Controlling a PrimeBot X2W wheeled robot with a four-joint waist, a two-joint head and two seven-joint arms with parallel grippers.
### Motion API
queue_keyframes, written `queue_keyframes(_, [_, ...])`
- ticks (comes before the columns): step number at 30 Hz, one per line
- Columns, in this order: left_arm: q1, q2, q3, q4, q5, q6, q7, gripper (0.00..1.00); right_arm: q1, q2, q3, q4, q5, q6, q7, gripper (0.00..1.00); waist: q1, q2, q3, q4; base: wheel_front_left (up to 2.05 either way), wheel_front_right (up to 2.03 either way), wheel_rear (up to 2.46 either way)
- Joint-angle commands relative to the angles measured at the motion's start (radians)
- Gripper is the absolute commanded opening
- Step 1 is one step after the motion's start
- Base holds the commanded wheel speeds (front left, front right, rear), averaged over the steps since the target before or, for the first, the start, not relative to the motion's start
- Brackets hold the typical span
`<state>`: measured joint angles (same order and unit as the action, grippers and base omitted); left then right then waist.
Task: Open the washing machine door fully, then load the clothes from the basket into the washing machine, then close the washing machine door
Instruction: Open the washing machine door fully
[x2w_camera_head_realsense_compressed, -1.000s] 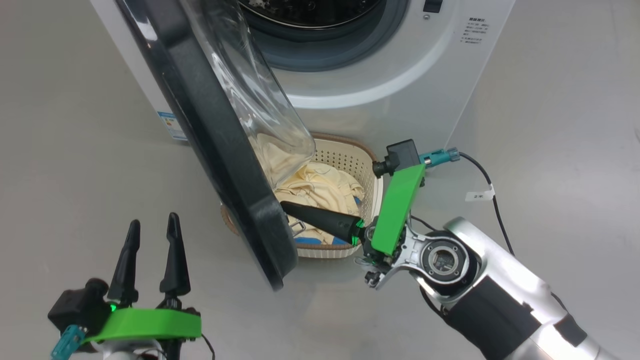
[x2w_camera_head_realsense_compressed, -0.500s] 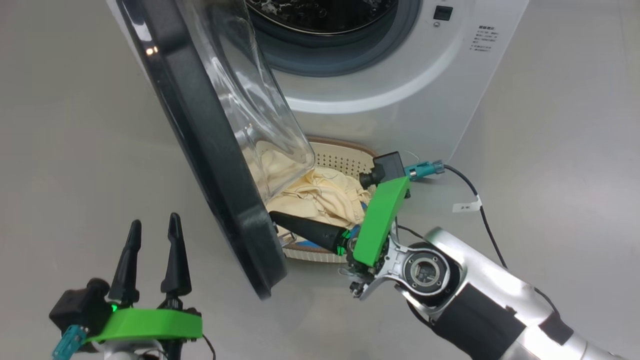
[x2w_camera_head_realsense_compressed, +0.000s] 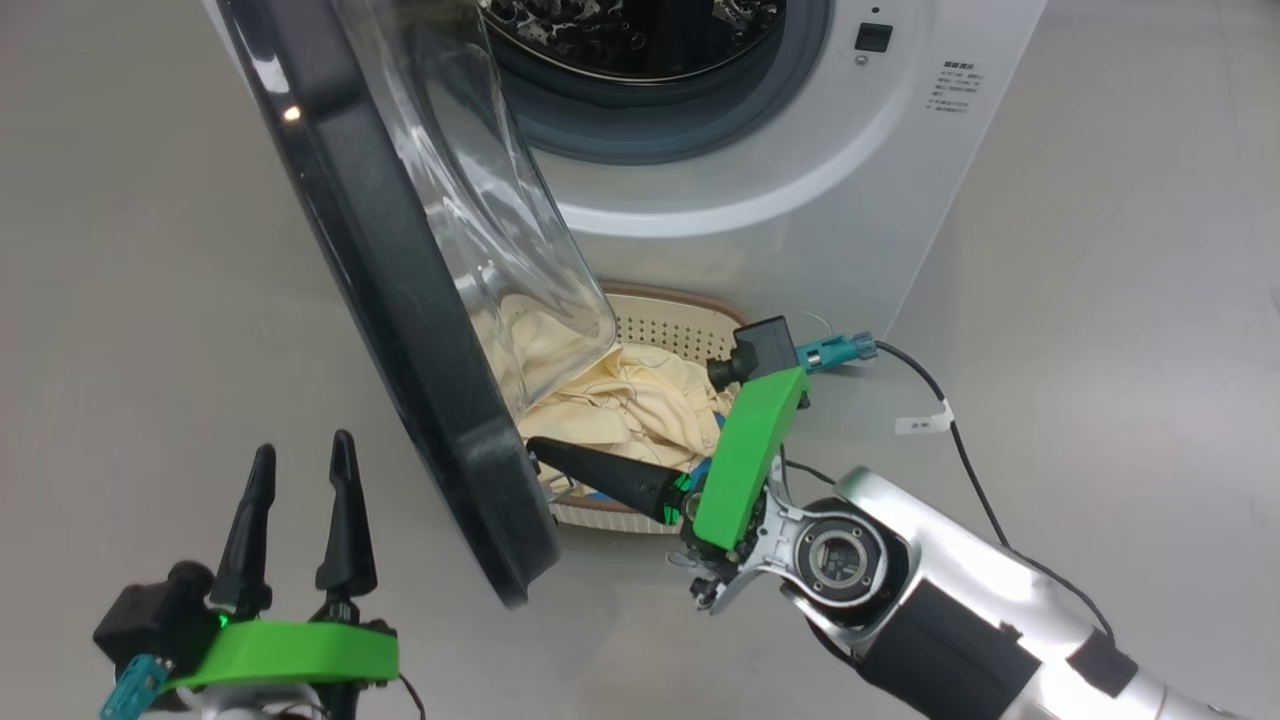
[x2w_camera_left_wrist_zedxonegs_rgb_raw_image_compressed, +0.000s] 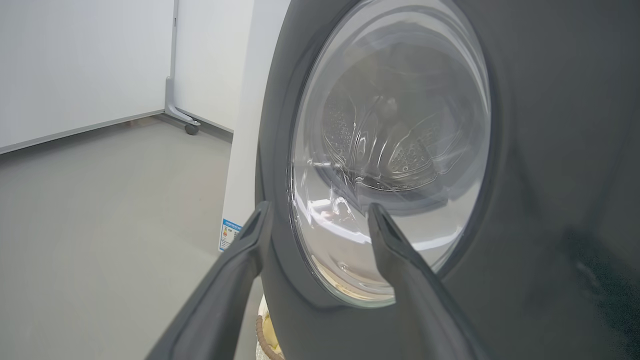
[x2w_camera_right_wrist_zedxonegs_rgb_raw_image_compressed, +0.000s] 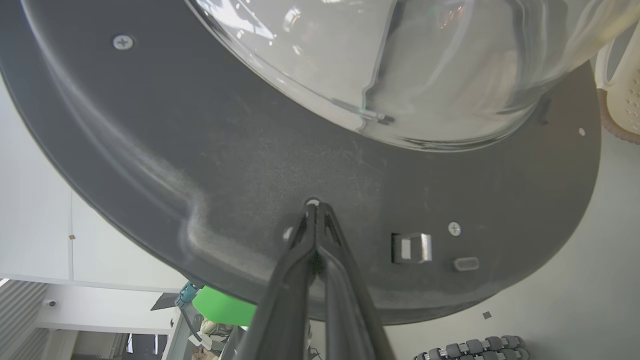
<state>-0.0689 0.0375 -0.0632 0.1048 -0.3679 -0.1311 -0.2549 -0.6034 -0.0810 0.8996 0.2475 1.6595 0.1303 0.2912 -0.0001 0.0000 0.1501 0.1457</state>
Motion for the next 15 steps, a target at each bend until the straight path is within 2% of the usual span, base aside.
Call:
queue_keyframes(1, [-0.003,0.013,0.043,-0.029,0.010,0.000,-0.007,1.00,-0.039,0.031,-0.002,-0.032,-0.032,0.000,-0.015,0.00,0.0001,0.0000,-0.003,-0.008,0.00,0.00,0.00])
queue_keyframes(5, [0.003,0.013,0.054,-0.029,0.015,0.000,-0.007,1.00,-0.052,0.012,0.000,-0.036,-0.119,0.000,-0.065,0.00,0.0001,0.0000,-0.006,-0.023,0.00,0.00,0.00])
queue_keyframes(10, [0.009,0.013,0.065,-0.030,0.023,0.000,-0.007,1.00,-0.090,-0.070,0.073,-0.041,-0.276,0.000,-0.230,0.00,0.0001,0.0000,-0.011,-0.043,0.00,0.00,0.00])
queue_keyframes(11, [0.010,0.013,0.066,-0.029,0.025,0.000,-0.007,1.00,-0.098,-0.087,0.096,-0.037,-0.303,0.000,-0.276,0.16,0.0001,0.0000,-0.012,-0.046,0.00,0.00,0.00])
queue_keyframes(12, [0.010,0.013,0.065,-0.028,0.027,0.000,-0.007,1.00,-0.106,-0.106,0.115,-0.028,-0.333,0.000,-0.330,0.44,0.0001,0.0000,-0.013,-0.050,0.00,0.00,0.00])
queue_keyframes(13, [0.010,0.013,0.064,-0.027,0.030,0.000,-0.007,1.00,-0.116,-0.125,0.141,-0.015,-0.363,0.000,-0.380,0.64,0.0001,0.0000,-0.014,-0.054,0.00,0.00,0.00])
queue_keyframes(14, [0.010,0.013,0.066,-0.026,0.032,0.000,-0.007,1.00,-0.123,-0.142,0.166,-0.002,-0.385,0.000,-0.428,0.79,0.0001,0.0000,-0.016,-0.058,0.00,0.00,0.00])
queue_keyframes(15, [0.011,0.013,0.066,-0.026,0.034,0.000,-0.007,1.00,-0.131,-0.159,0.188,0.015,-0.405,0.000,-0.475,0.98,0.0001,0.0000,-0.019,-0.062,0.00,0.00,0.00])
